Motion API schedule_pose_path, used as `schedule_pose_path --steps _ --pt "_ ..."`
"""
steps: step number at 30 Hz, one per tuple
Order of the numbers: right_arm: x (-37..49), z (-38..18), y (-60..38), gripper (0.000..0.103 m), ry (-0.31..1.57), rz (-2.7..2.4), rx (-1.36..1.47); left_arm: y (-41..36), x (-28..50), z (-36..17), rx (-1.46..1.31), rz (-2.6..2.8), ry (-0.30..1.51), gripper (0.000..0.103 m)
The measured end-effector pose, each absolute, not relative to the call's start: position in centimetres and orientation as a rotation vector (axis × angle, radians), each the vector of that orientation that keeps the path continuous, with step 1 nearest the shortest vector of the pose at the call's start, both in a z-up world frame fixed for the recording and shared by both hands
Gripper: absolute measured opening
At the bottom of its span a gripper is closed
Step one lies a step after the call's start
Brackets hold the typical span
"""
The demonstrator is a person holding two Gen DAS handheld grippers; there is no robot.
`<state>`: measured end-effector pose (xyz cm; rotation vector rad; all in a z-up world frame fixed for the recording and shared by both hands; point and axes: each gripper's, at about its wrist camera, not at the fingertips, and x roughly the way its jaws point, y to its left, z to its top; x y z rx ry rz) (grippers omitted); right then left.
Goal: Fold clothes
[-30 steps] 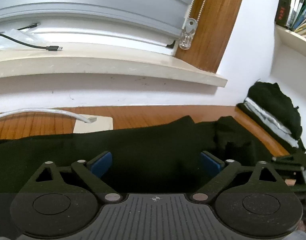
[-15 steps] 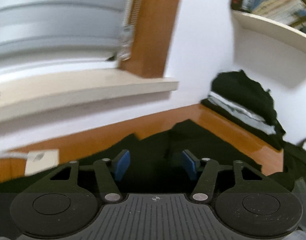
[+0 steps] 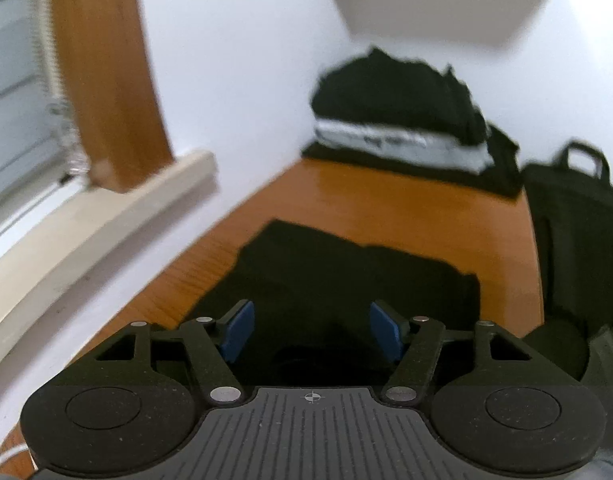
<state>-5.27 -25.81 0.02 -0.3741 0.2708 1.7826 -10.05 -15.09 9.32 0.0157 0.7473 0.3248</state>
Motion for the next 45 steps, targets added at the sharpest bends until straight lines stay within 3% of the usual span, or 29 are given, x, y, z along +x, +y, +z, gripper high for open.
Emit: schedule_pose_path --steps 9,10,12,14,17,22,27,34,40,43,45 --pt "-4.8 -0.2 -25.6 0.008 0.283 1.788 -0.356 -12.4 -9.0 6.8 0.006 0.313 0.905 0.073" --pt "-4.7 -0.2 -25.2 0.008 0.283 1.789 -0.355 -12.1 -9.2 6.5 0.0 0.312 0.912 0.069" --pt "-4.6 -0.2 -25.0 0.008 0.285 1.79 -0.354 -11.8 -9.6 6.0 -0.011 0.309 0.925 0.048" --pt "-4.7 -0.1 -25.1 0.008 0.278 1.791 -0.354 -11.3 -10.3 6.1 -0.04 0.314 0.91 0.017" --pt "-4.6 0.0 -25.7 0.007 0.264 1.798 -0.335 -10.8 -12.3 7.1 -0.074 0.367 0.82 0.007" --pt "-4.3 1.9 -26.2 0.007 0.222 1.808 -0.261 -9.7 -18.2 9.1 -0.232 0.439 0.624 0.007" --pt "-4.9 2.1 -26.4 0.007 0.217 1.853 -0.268 -8.2 -23.1 6.8 -0.372 0.512 0.615 0.013" --pt "-6.0 0.2 -25.3 0.007 0.245 1.871 -0.364 -6.1 -26.6 5.5 -0.458 0.633 0.58 0.049" --pt "-6.5 0.2 -25.3 0.007 0.228 1.88 -0.401 -5.3 -27.3 6.4 -0.517 0.644 0.462 0.067" --pt "-6.6 0.1 -25.6 0.007 0.232 1.881 -0.399 -7.2 -25.9 7.1 -0.43 0.604 0.453 0.063" --pt "-6.5 -0.2 -25.2 0.007 0.242 1.878 -0.401 -8.5 -24.8 7.4 -0.376 0.571 0.462 0.053"
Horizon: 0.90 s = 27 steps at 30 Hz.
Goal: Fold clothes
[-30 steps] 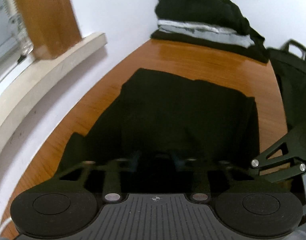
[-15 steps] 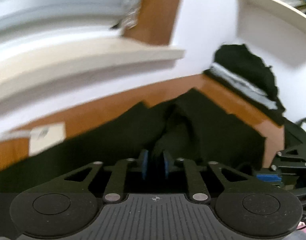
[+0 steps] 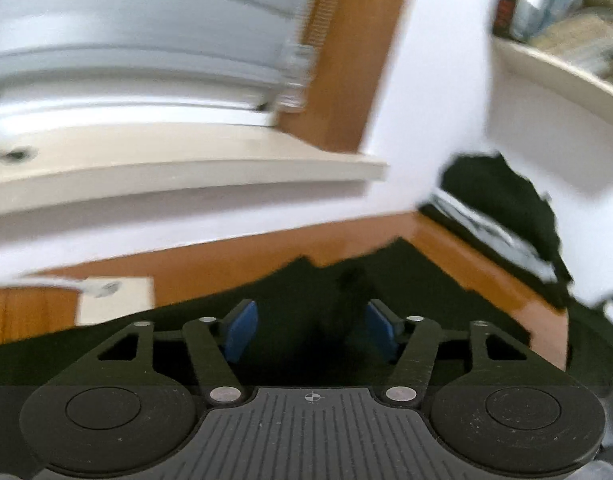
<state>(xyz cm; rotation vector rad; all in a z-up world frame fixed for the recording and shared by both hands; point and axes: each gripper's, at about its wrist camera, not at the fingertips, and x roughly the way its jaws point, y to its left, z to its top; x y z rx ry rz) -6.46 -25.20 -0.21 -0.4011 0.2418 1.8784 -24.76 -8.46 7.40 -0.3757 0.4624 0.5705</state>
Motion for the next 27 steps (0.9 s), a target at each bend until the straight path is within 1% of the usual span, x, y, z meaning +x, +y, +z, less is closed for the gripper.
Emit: schedule_pose_path --steps 2,5,6,7,8,10,12,13,14,15,16,19,23,27 --pt "-6.4 -0.4 -25.0 0.007 0.25 1.877 -0.398 -9.4 -23.2 7.3 -0.35 0.523 0.501 0.042" --pt "-6.4 -0.7 -25.0 0.007 0.257 1.877 -0.392 -10.4 -20.6 6.8 -0.292 0.491 0.603 0.041" --pt "-6.4 -0.8 -25.0 0.007 0.256 1.876 -0.392 -10.7 -19.7 6.6 -0.272 0.482 0.638 0.047" --pt "-6.3 -0.8 -25.0 0.007 0.256 1.875 -0.391 -11.0 -18.8 6.4 -0.252 0.472 0.673 0.063" --pt "-6.3 -0.8 -25.0 0.007 0.257 1.875 -0.39 -11.1 -18.0 6.1 -0.226 0.477 0.707 0.072" --pt "-6.3 -0.9 -25.0 0.007 0.258 1.873 -0.387 -11.2 -16.8 5.2 -0.187 0.486 0.758 0.071" --pt "-6.2 -0.9 -25.0 0.007 0.259 1.871 -0.385 -11.1 -16.6 4.7 -0.16 0.506 0.78 0.066" --pt "-6.1 -1.0 -25.0 0.007 0.26 1.87 -0.383 -11.0 -16.5 4.5 -0.148 0.517 0.789 0.057" --pt "-6.0 -1.0 -25.1 0.007 0.259 1.868 -0.381 -10.9 -16.5 4.3 -0.136 0.528 0.797 0.041" --pt "-5.9 -1.0 -25.1 0.007 0.256 1.865 -0.377 -10.6 -16.7 4.3 -0.128 0.54 0.79 0.03" --pt "-5.7 -0.9 -25.2 0.007 0.258 1.864 -0.367 -10.1 -17.3 4.7 -0.138 0.557 0.771 0.018" --pt "-5.1 -0.7 -25.4 0.007 0.265 1.86 -0.337 -8.0 -19.4 5.6 -0.199 0.635 0.706 0.019" --pt "-4.9 -0.9 -25.1 0.007 0.285 1.862 -0.336 -6.8 -20.7 5.5 -0.244 0.658 0.701 0.032" --pt "-4.9 -1.0 -24.5 0.007 0.297 1.865 -0.339 -7.5 -20.3 5.1 -0.23 0.627 0.706 0.038"
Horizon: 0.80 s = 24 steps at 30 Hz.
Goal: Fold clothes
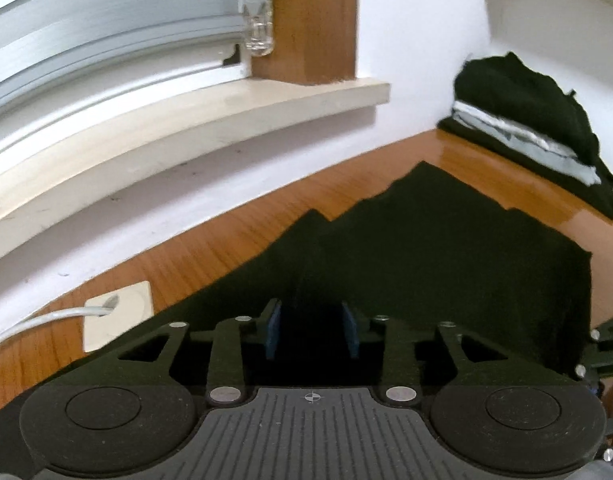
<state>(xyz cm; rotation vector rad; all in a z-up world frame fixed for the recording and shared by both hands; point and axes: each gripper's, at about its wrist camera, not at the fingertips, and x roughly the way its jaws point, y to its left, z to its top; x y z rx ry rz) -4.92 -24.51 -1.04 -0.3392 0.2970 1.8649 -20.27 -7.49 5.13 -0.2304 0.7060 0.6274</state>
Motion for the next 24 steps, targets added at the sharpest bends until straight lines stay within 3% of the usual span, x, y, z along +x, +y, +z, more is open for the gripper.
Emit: schedule_pose_path --steps 24 --pt "-4.7 -1.6 -24.0 0.008 0.357 1.827 -0.363 -12.7 -19.4 4.0 -0.258 0.53 0.599 0.042"
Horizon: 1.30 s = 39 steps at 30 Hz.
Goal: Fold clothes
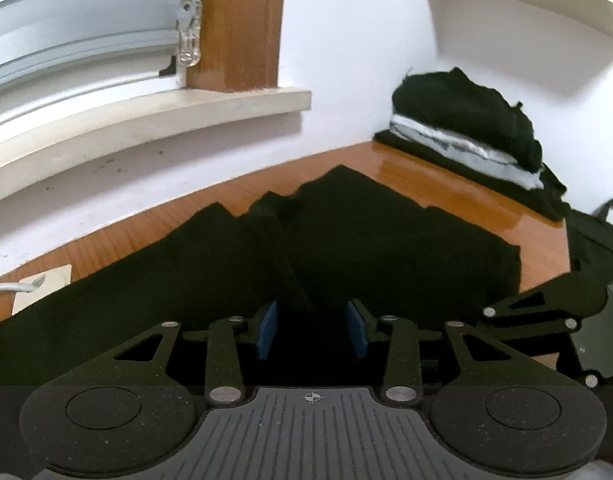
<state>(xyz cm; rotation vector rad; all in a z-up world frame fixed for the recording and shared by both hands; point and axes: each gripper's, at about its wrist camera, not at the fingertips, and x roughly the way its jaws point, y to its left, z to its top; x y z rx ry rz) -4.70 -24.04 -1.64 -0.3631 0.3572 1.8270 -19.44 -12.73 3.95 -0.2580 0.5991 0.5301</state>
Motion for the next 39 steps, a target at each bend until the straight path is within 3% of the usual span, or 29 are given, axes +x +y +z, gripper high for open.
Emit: schedule_pose_path --steps 24,29,31,39 --pt "-4.6 -1.8 -24.1 0.008 0.341 1.823 -0.376 -12.6 -20.4 3.9 -0.251 0.544 0.589 0.052" --pt "-4.6 -1.3 -24.1 0.006 0.323 1.81 -0.354 -12.1 -21.5 4.4 -0.256 0.558 0.577 0.063" --pt "-4.5 -0.7 -24.2 0.006 0.297 1.796 -0.327 -11.1 -22.8 4.7 -0.281 0.583 0.555 0.068" --pt "-4.3 0.3 -24.3 0.006 0.289 1.82 -0.286 -6.1 -27.9 4.7 -0.532 0.601 0.492 0.071"
